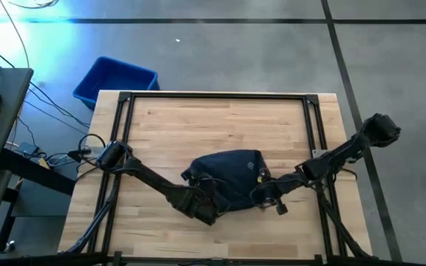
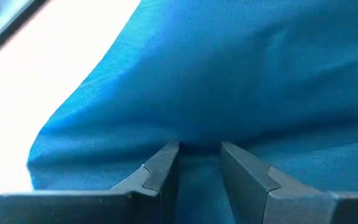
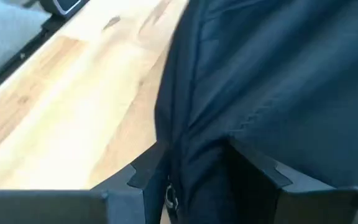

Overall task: Unpack backpack
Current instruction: Move the blue backpack to the bottom left of the table

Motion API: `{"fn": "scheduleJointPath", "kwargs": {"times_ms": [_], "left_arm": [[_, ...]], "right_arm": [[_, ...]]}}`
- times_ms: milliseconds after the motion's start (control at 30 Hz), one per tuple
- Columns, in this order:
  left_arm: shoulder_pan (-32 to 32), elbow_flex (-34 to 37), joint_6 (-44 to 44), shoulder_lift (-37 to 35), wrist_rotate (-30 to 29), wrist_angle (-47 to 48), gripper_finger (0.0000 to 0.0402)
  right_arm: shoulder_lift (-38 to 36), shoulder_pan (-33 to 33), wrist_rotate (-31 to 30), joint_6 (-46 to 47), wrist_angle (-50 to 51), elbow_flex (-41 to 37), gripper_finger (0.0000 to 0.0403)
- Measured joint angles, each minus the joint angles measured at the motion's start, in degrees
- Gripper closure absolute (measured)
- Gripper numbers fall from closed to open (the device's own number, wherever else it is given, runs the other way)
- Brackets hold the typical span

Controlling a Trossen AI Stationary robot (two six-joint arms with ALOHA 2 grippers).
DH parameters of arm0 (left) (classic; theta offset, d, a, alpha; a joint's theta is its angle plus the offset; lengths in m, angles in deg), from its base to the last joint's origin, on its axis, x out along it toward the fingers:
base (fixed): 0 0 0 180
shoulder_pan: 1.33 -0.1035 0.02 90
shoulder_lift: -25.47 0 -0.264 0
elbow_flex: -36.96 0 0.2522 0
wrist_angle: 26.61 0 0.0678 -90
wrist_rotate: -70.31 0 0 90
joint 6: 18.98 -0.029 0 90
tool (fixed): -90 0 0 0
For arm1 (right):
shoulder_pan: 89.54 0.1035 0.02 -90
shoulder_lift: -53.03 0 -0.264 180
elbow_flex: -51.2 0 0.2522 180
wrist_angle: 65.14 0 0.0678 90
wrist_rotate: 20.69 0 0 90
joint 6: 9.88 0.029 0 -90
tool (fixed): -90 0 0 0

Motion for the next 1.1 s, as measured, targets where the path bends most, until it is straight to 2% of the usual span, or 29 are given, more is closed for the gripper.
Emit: {"fn": "scheduleJointPath", "kwargs": {"times_ms": [167, 300, 400, 600, 767, 867, 967, 1100], "left_arm": [[2.2, 0.1, 2.8, -2.0, -2.0, 2.3, 0.0308], [4.5, 0.0, 4.6, -3.1, -6.6, 2.4, 0.0308], [4.6, 0.5, 5.2, -2.8, -6.8, 3.5, 0.0308], [1.7, 6.0, 9.6, -2.7, 0.2, 2.2, 0.0308], [1.2, 7.5, 11.3, -2.7, 0.9, 2.3, 0.0308], [1.2, 7.5, 11.5, -2.8, 2.1, 3.3, 0.0308], [1.8, 7.3, 12.8, -3.1, 8.0, 3.5, 0.0308], [5.5, 6.8, 15.5, -3.2, 13.9, 3.3, 0.0315]], "right_arm": [[-1.2, 2.5, -7.7, -2.0, 1.9, 2.2, 0.0261], [-2.5, 4.5, -15.1, -0.7, 1.0, 4.7, 0.0261], [-2.5, 3.5, -18.8, -0.3, 1.0, 5.2, 0.0261], [1.3, -3.1, -16.8, 5.8, 0.9, 3.9, 0.0261], [2.6, -3.7, -16.4, 8.4, 4.3, 3.7, 0.0261], [2.8, -3.1, -15.9, 6.5, 1.8, 3.4, 0.0261], [3.0, -4.0, -12.7, 3.9, -1.5, 3.4, 0.0261], [6.0, -6.5, -8.1, 3.3, -6.9, 3.6, 0.0267]]}}
